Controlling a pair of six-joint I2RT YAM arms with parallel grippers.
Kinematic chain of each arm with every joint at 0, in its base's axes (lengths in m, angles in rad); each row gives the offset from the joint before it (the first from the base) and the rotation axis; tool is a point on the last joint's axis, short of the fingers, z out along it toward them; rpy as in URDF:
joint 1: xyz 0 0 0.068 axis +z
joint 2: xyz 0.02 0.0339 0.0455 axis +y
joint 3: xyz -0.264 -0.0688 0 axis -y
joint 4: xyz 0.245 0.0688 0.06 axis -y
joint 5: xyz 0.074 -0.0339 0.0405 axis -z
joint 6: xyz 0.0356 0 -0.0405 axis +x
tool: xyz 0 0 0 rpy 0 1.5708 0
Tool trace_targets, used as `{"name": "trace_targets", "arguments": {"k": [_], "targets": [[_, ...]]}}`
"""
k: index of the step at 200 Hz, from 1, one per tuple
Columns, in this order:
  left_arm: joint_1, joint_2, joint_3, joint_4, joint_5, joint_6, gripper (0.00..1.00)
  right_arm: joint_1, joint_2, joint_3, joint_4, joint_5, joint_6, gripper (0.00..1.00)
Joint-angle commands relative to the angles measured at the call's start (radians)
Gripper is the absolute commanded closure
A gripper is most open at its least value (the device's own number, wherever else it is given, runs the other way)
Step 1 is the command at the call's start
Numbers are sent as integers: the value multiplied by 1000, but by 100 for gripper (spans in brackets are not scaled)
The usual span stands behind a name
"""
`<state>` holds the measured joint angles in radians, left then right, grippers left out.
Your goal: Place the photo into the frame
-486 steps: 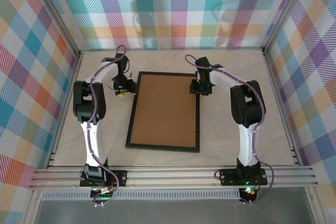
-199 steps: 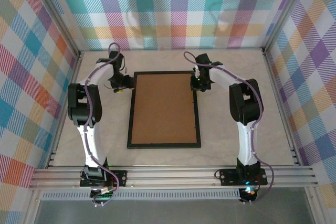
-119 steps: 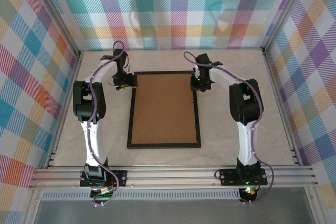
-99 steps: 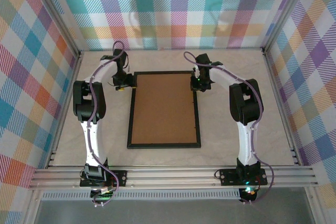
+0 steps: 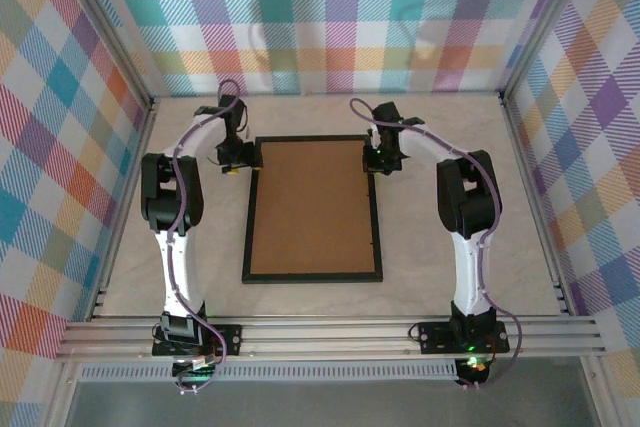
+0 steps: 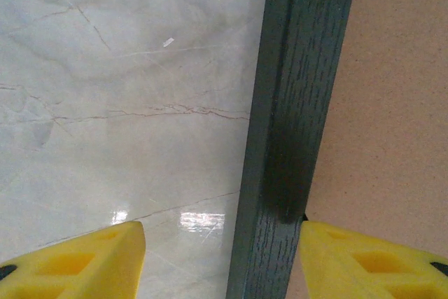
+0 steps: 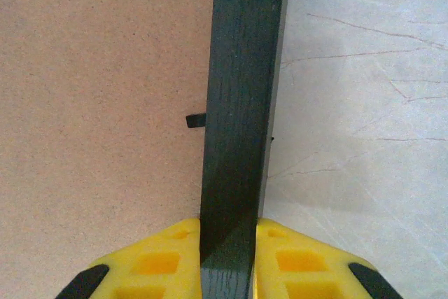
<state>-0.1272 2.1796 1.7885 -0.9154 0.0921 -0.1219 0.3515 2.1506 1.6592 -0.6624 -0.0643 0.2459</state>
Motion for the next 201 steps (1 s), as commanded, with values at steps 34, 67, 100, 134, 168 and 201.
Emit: {"name": "trace_targets", "arguments": {"k": [34,67,100,134,168,201], "targets": [[-11,9,-40,-23,-12,1,40,-6,27,7,-19,-11,-23,80],[-11,22,-42,-16,-9,-1,40,-6,29,8,-17,-19,-22,80],[-11,19,-9,-26,-33,5,40,-7,25,9,-19,-18,-22,80],[-11,9,53,-51,-48,19,39,-6,23,10,-19,-16,-22,80],[-11,33,85,-63,-54,22,39,-7,29,10,-17,-25,-16,80],[-11,52,75,-58,-45,19,39,-6,30,7,-19,-25,-17,80]]}}
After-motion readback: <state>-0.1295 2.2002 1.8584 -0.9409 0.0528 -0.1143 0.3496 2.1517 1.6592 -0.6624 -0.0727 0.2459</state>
